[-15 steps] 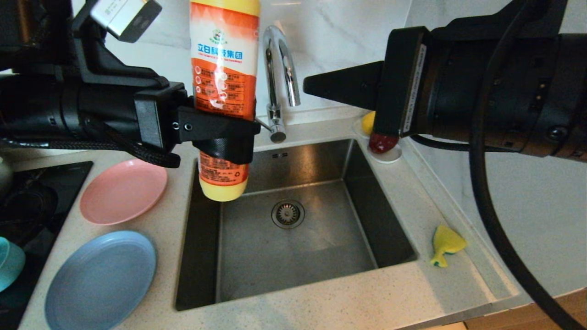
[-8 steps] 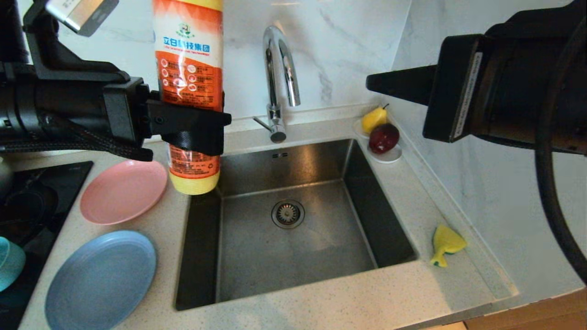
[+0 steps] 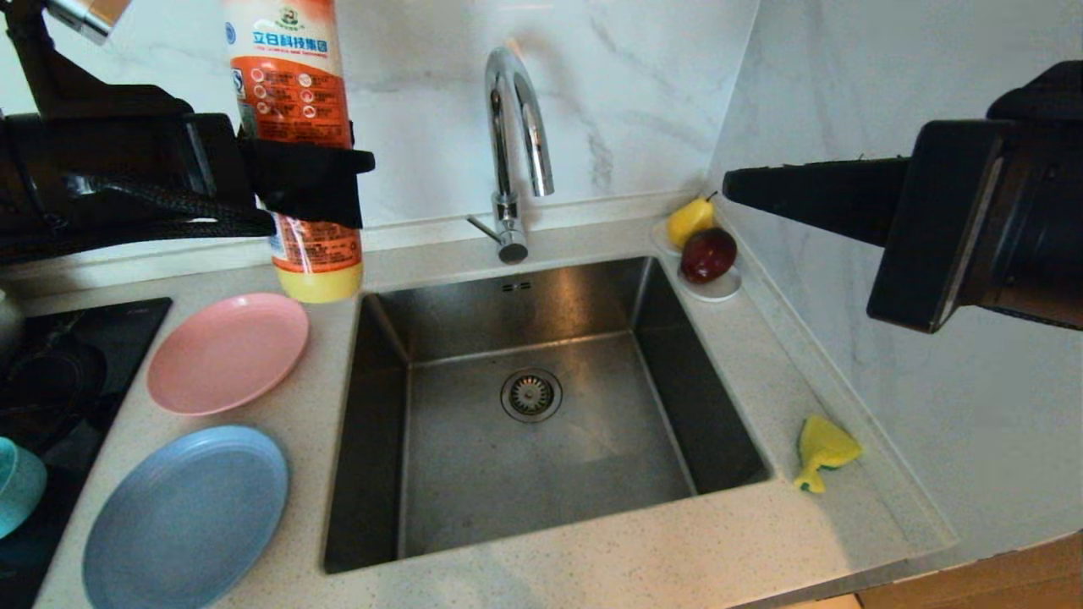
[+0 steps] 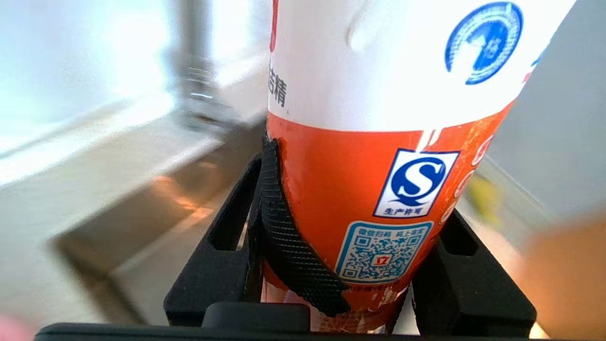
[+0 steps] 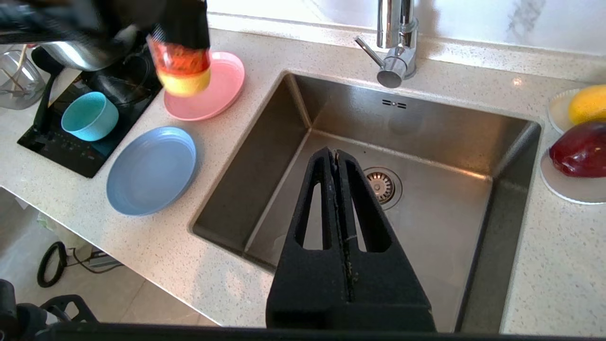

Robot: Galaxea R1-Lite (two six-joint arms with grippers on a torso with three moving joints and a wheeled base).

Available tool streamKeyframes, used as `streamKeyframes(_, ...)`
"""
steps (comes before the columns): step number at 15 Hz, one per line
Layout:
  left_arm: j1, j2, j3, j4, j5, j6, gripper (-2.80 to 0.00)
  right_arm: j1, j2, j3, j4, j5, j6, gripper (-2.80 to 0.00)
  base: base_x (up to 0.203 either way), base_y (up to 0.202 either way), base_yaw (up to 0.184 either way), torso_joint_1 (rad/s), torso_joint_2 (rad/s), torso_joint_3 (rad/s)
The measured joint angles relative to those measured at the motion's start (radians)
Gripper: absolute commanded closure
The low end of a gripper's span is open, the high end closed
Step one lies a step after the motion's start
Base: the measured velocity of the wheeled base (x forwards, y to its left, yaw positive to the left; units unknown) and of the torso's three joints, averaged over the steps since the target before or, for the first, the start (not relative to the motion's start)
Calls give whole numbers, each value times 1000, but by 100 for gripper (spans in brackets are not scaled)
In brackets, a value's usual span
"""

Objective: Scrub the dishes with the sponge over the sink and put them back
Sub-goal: Place the dish soap on the table

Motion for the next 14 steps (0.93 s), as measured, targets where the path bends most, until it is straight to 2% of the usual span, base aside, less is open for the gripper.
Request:
streamKeyframes(5,0,15,64,-161,293,-16,0,-1,-8,19,0,2,6,0,0,0,0,0,0,0)
streamKeyframes(8,0,73,77,-296,518,-27,0,-2,-3,25,-1,5,8,0,0,0,0,0,0,0)
streamKeyframes(11,-1,147,88,-427,716,-30,0,-2,10,26,-1,7,12,0,0,0,0,0,0,0)
streamKeyframes(14,-2,223,109,-508,837,-31,0,-6,20,37,-1,10,16,0,0,0,0,0,0,0)
